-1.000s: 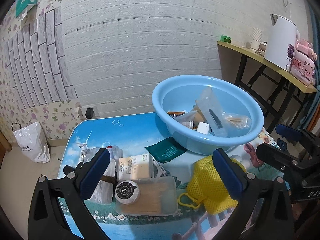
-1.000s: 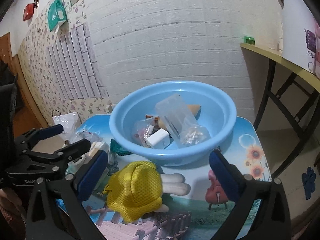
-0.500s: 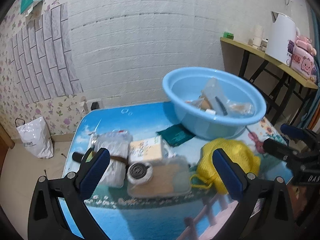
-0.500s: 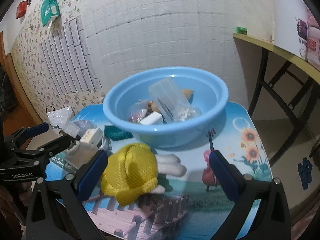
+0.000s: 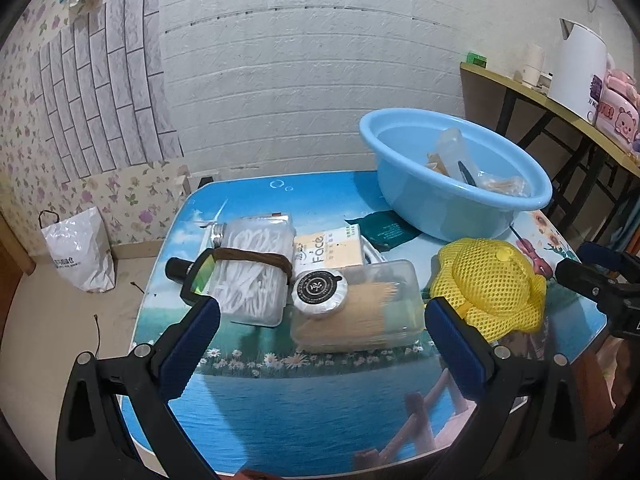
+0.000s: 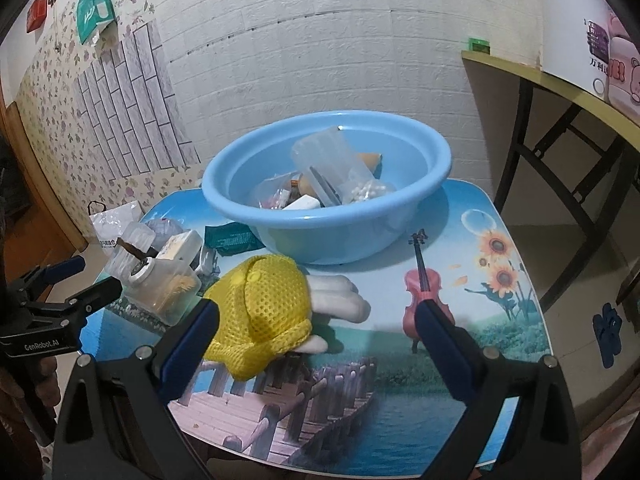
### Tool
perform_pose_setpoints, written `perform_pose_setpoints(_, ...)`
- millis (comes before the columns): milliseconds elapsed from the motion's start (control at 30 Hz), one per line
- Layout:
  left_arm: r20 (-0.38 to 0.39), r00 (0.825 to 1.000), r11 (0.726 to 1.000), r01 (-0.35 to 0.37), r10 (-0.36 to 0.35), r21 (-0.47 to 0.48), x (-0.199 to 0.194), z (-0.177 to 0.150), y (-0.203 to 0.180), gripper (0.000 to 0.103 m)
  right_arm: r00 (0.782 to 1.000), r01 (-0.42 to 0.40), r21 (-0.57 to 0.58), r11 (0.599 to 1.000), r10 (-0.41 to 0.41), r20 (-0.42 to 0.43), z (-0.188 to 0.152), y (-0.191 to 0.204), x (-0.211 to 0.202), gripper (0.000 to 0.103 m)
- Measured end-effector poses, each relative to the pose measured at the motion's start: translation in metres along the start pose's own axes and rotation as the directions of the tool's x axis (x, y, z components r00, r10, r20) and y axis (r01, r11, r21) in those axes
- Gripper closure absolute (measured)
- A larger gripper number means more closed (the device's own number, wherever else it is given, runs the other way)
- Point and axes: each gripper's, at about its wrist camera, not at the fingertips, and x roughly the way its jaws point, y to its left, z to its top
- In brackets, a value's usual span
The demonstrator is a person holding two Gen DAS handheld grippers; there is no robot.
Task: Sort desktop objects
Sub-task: 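Withdraw both open tools from the basin back over the table, then move the right tool to the yellow mesh plush while the left approaches the soap box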
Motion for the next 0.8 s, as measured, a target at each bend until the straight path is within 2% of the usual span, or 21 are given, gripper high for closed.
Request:
perform_pose_setpoints(333,-0.017,1.000,1.000,-0.006,0.006,-0.003,0.003,-0.008,0.007,0.000,0.999,0.031,-0.022,0.999,-0.031,-0.006,-0.006,0.003,0.004,0.003)
perform_pose_setpoints(800,-0.033,0.999,1.000,-0.011,0.011,-0.002,0.008,-0.012,0.012,0.000,0.999,0.019,-0.008,1.000,-0.019,-0.028,-0.009,0.001,0.010,0.003)
